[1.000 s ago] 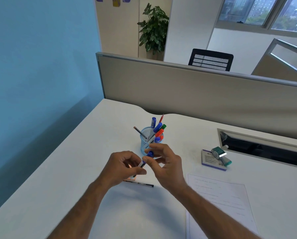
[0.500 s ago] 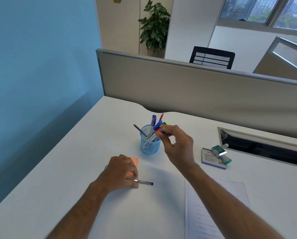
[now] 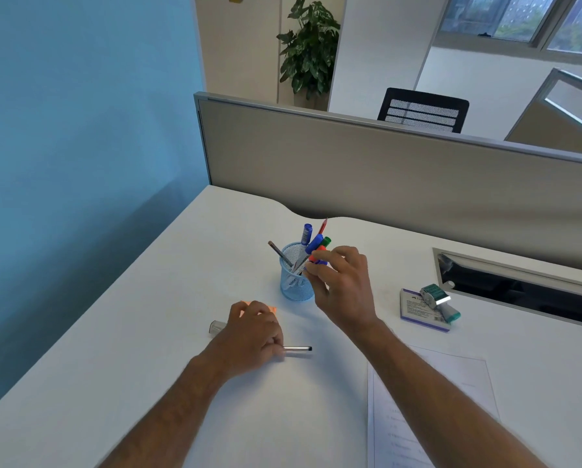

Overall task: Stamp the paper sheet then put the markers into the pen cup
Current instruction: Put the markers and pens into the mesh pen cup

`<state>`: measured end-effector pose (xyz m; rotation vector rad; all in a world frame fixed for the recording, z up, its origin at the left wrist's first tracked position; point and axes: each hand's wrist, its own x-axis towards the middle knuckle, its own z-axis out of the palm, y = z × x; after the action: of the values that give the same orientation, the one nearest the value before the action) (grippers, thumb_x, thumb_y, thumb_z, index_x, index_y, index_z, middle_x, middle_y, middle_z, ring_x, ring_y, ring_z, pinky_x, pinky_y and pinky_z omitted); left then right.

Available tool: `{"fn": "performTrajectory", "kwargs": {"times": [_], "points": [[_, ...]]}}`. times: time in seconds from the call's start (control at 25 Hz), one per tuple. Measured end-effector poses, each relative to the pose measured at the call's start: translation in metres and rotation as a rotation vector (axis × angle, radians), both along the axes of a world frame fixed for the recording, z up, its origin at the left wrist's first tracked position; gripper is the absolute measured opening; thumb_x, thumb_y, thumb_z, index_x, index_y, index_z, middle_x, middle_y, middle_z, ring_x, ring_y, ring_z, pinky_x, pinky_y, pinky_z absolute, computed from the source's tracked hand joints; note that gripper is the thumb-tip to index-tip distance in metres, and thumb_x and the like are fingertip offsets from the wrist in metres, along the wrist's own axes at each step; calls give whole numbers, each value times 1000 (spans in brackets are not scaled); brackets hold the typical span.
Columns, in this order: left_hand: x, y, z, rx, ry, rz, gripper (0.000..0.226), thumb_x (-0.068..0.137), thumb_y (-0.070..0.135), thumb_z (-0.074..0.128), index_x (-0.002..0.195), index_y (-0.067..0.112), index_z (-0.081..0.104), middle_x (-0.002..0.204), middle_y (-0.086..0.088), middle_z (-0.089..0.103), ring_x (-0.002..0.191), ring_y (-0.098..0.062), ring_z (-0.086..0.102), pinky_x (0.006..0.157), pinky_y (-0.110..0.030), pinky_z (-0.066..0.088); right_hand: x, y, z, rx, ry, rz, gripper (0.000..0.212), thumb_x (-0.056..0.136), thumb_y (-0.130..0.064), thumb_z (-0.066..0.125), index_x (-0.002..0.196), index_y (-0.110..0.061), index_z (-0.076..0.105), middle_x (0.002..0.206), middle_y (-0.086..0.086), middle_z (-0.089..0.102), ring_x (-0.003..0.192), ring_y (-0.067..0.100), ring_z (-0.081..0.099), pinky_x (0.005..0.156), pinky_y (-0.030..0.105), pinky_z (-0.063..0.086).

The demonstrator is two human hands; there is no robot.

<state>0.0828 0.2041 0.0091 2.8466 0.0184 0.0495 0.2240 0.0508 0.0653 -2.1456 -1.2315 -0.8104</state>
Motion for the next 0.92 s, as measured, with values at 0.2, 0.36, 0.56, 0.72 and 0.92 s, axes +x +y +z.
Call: {"fn": "performTrajectory", "kwargs": {"times": [0.2,0.36,0.56,0.72,0.92], "points": [[6,-13,18,-397,-154,132,6,88,36,67,86,30,68,82,17,69,89,-1,55,83,-25,35,-10,-10,-1,200,141,35,20,82,-13,69,102,-10,72,120,8,66,103,26,57,82,37,45],[13,-25,39,-952,-223,394,16,86,22,72,98,26,62,72,7,75,66,-8,69,63,-18,53,-28,-23,-3,269,255,91,33,81,-8,65,114,-11,61,120,9,61,109,23,55,84,37,53],[23,-28,55,-1392,-227,735,22,86,13,73,98,8,56,67,-12,73,53,-21,66,51,-29,56,-50,-41,-15,6,114,364,39,85,-21,69,122,-19,56,126,6,56,97,23,58,80,28,50],[24,-29,56,-1526,-233,872,19,84,12,74,91,7,57,66,-13,72,56,-19,67,50,-26,53,-59,-36,-18,28,69,427,26,91,-22,69,114,-9,68,117,1,69,92,21,63,77,30,53],[21,-35,57,-1626,-253,895,17,85,14,74,89,5,60,66,-10,72,51,-14,67,47,-22,52,-58,-26,-3,135,143,421,17,92,-13,66,107,-7,69,101,5,73,88,21,67,73,34,56]]}}
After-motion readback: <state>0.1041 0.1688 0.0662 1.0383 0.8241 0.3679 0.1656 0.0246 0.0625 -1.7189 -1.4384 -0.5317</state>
